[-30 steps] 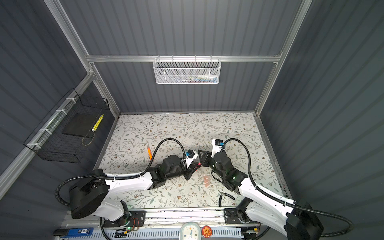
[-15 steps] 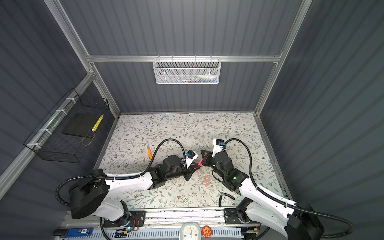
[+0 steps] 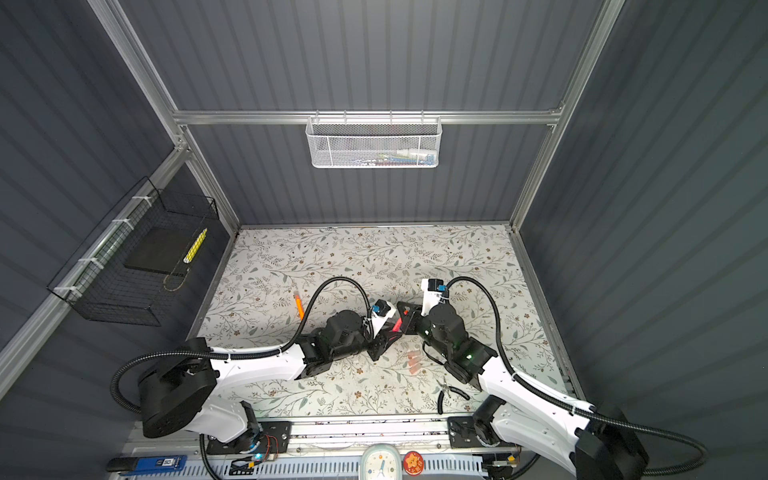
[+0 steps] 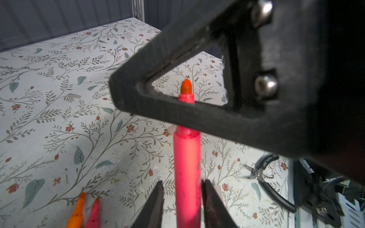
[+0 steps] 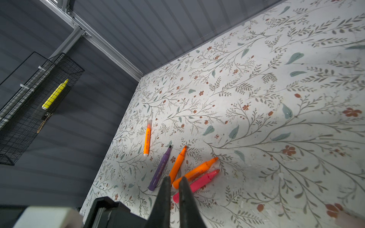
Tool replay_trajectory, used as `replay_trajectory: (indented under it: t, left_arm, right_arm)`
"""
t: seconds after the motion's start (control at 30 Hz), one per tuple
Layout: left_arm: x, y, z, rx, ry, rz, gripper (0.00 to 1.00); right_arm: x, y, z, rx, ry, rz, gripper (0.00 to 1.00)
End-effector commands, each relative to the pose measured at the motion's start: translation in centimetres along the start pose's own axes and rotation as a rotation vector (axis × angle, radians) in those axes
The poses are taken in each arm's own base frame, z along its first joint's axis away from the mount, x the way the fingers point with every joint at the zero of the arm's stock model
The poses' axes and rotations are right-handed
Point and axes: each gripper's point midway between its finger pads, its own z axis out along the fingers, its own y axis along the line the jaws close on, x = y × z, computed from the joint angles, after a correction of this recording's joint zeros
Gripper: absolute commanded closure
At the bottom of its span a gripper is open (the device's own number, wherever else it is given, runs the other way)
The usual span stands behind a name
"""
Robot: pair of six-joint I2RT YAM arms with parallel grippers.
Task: Insert the pens into the pen caps
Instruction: 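Hold the pink marker upright with the left gripper beside the right gripper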
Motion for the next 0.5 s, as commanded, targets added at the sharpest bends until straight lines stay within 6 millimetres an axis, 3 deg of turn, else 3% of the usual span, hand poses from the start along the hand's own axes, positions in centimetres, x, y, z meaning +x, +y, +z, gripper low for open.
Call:
replay_trajectory:
  t: [0.0,0.2,0.47]
  left_arm:
    - [-1.75,-0.15,0.11,-0.007,-0.045,0.007,0.63]
    - [-1.67,-0.10,0.20,-0.009,-0.039,0.006,0.69]
    - [-1.13,-0.47,0.97,0.017,-0.004,0.013,0.63]
  right_arm:
    - [0.36,0.75,0.09,-0.043,0.013,0.010,1.00]
    - [0.29,0.77,0.11,-0.042,0.011,0.009,1.00]
    - [-0.30,0.57,-0.57,-0.030,-0.018,0.002,1.00]
